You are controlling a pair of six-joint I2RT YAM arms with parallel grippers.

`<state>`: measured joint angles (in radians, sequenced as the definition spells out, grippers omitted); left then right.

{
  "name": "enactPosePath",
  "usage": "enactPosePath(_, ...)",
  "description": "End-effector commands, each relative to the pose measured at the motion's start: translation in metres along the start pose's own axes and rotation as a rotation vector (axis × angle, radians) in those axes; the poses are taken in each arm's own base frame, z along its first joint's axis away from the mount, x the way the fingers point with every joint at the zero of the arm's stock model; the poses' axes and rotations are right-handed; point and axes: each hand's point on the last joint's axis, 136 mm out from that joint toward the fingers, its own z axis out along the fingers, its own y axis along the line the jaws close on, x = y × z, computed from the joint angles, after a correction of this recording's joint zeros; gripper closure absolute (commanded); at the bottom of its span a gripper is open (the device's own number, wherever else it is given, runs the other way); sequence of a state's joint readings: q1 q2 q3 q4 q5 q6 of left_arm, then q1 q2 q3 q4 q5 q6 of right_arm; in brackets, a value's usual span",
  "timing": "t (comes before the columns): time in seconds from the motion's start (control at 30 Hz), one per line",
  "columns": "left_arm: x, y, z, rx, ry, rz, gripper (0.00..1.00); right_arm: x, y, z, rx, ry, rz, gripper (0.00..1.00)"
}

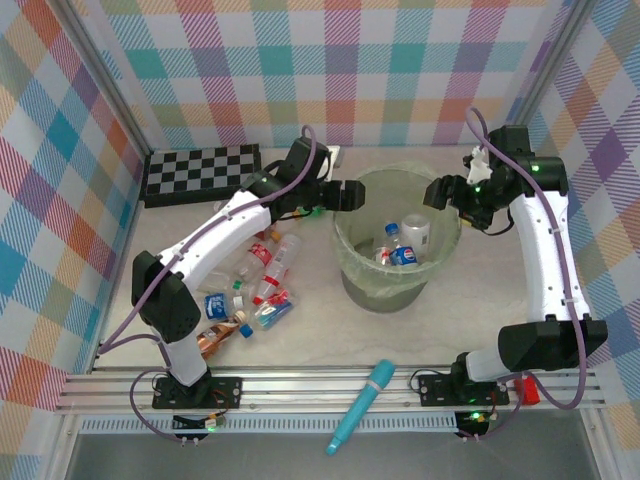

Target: Put the plastic bottles in the bin

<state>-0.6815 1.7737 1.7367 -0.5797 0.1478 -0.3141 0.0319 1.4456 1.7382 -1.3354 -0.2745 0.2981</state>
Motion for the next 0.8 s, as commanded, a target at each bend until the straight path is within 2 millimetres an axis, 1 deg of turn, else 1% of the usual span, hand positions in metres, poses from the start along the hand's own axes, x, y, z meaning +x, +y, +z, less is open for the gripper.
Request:
enactPosePath(0.0, 0.014, -0.002, -0.011, -0.036, 0.056, 0.093, 0.00, -0.005, 0.005, 0.005, -0.030, 0.005, -0.018, 0.21)
enactPosePath(0.13, -0.002, -0.003, -0.032, -0.034, 0.028, 0.115, 0.00, -0.005, -0.002, 0.011, -0.001, 0.012, -0.005, 0.25)
enactPosePath(0.23, -0.021, -0.002, -0.053, -0.015, -0.021, 0.107, 0.00, -0.005, -0.007, 0.014, 0.021, 0.013, 0.003, 0.30)
enactPosePath(0.4, -0.066, -0.007, -0.094, 0.112, -0.159, 0.034, 0.00, -0.004, -0.009, 0.017, 0.021, 0.016, 0.005, 0.40)
enactPosePath(0.43, -0.074, -0.006, -0.100, 0.130, -0.186, 0.020, 0.00, -0.004, -0.010, 0.018, 0.024, 0.018, 0.004, 0.42)
enactPosePath(0.5, -0.086, 0.008, -0.105, 0.106, -0.225, 0.007, 0.00, -0.003, -0.013, 0.020, 0.038, 0.024, 0.004, 0.46)
enactPosePath(0.53, -0.089, 0.020, -0.105, 0.076, -0.232, 0.001, 0.00, -0.002, -0.014, 0.020, 0.043, 0.026, 0.003, 0.47)
enactPosePath(0.6, -0.089, 0.056, -0.088, -0.005, -0.207, -0.029, 0.04, -0.001, -0.014, 0.020, 0.040, 0.029, -0.001, 0.48)
enactPosePath(0.63, -0.087, 0.075, -0.077, -0.044, -0.186, -0.048, 0.05, 0.000, -0.013, 0.020, 0.036, 0.034, -0.004, 0.49)
enactPosePath(0.7, -0.079, 0.113, -0.049, -0.113, -0.126, -0.068, 0.10, 0.001, -0.012, 0.018, 0.032, 0.035, -0.004, 0.52)
enactPosePath(0.77, -0.070, 0.139, -0.021, -0.158, -0.067, -0.065, 0.12, 0.002, -0.011, 0.016, 0.028, 0.033, -0.005, 0.54)
